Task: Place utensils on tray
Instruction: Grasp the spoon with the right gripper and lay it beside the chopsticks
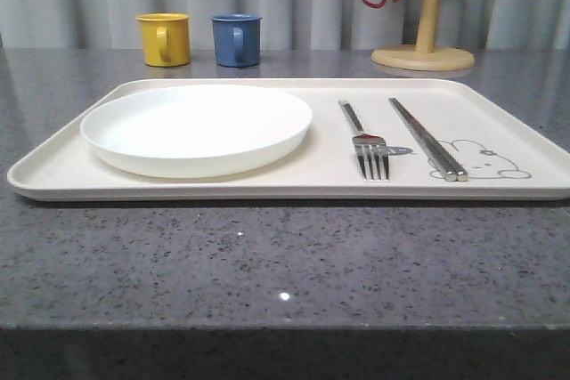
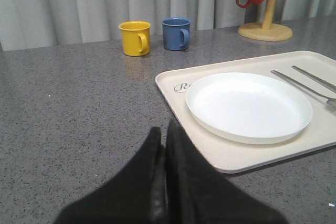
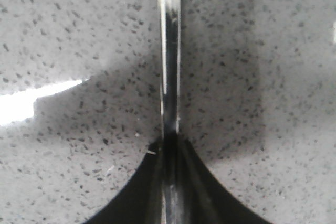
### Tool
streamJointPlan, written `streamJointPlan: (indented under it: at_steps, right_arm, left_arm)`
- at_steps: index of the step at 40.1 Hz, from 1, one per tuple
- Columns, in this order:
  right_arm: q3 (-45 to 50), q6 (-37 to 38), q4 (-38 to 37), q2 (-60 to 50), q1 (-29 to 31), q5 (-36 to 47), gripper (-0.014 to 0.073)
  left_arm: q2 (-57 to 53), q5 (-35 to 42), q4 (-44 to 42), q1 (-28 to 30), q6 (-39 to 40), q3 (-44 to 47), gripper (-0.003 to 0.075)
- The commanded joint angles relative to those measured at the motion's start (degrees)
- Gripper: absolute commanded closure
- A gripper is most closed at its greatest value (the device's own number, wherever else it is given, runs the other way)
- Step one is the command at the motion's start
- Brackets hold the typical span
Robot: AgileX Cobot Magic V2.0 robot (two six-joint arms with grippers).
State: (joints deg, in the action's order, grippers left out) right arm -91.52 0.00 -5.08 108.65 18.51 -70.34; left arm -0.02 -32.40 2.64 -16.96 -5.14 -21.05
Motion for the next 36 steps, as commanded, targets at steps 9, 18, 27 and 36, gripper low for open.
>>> streamJointPlan:
  at_steps: [9,18,27,36]
  right_arm:
    - [-1.3,8.3,-0.5,-13.5,-5.3,-6.2,0.0659]
    - [-1.3,13.1,0.5,-17.9,-17.5,-6.2,0.0659]
    - [-1.2,16.1,3.6,-16.4,-27.7,-6.2,0.0659]
    - [-1.2,18.5,5.1,-11.9,-31.6,-5.5,0.0659]
  left_arm:
    - [0.7,4.9,0.6,0.0,0.4,-1.5,0.0738]
    - [0.7,4.9,0.6,0.0,0.4,-1.5,0.0738]
    - [0.7,4.9,0.6,0.0,0.4,-1.5,0.0738]
    - [0.7,4.9,0.6,0.0,0.4,-1.5,0.0738]
